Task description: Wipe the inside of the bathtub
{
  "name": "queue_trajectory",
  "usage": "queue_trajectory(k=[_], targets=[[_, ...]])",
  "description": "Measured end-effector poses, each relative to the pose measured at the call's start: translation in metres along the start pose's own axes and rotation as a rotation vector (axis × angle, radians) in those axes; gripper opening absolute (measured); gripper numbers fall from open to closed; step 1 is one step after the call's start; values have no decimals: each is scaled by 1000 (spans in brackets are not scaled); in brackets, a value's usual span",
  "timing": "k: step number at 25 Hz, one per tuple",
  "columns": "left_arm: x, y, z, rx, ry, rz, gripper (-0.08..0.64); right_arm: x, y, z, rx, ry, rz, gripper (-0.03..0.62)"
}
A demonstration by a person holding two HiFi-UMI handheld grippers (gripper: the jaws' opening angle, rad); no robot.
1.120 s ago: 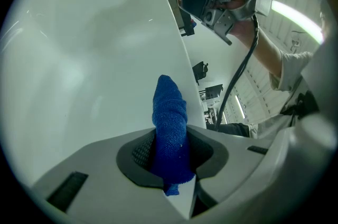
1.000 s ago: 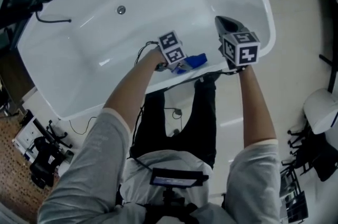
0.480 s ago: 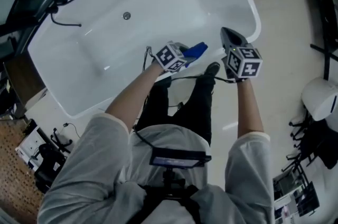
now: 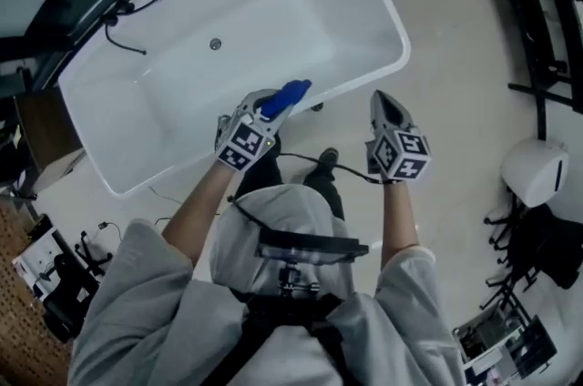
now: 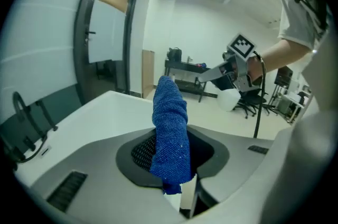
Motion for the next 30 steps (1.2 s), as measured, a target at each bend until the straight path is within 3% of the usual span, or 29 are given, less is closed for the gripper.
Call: queue_trajectory(k=[5,12,20,30], targets=[[19,-18,-60,89,-217,-115,118,1,11,-42,24,-34,-14,9],[63,-34,-120,146,-387,-126,118,3,8,-114,127,-89,-45,9],[133,-42,-161,185,-497,-162,118,3,9,-180,186,-169,-106,9],[136,-10,-235,197,-550,-197,118,-64,29,-196,168,-222,-176,9]])
Point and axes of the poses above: the fingertips, and each gripper's own axes: z forward along the fingers, x to its right, y out of its underside, the point moved 3 cm from there along -z, backward along the fingers, and after that the axes turned 3 degrees about -y, right-handed, at the moved point
